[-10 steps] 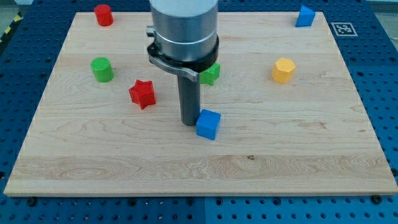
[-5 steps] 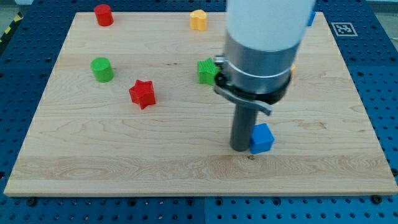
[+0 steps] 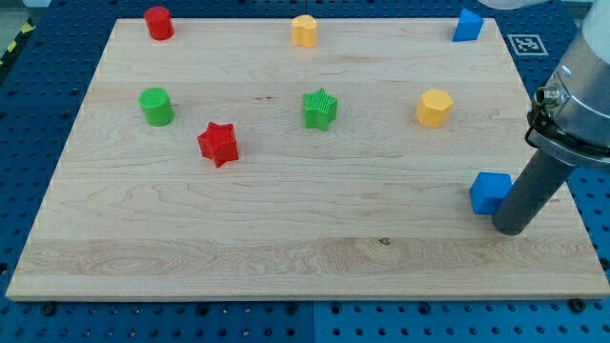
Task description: Push the blue cube to the center right
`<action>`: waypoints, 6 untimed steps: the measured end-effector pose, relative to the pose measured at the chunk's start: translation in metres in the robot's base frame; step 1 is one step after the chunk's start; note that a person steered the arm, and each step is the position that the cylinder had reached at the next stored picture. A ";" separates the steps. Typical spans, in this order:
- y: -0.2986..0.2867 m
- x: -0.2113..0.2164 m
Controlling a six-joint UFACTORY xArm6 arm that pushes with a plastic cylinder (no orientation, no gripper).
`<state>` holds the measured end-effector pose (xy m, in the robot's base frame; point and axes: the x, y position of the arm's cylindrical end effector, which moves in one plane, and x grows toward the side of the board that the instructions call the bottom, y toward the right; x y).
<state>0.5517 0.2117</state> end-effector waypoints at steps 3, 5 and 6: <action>-0.023 -0.007; 0.011 -0.036; 0.013 -0.044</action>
<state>0.5074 0.2247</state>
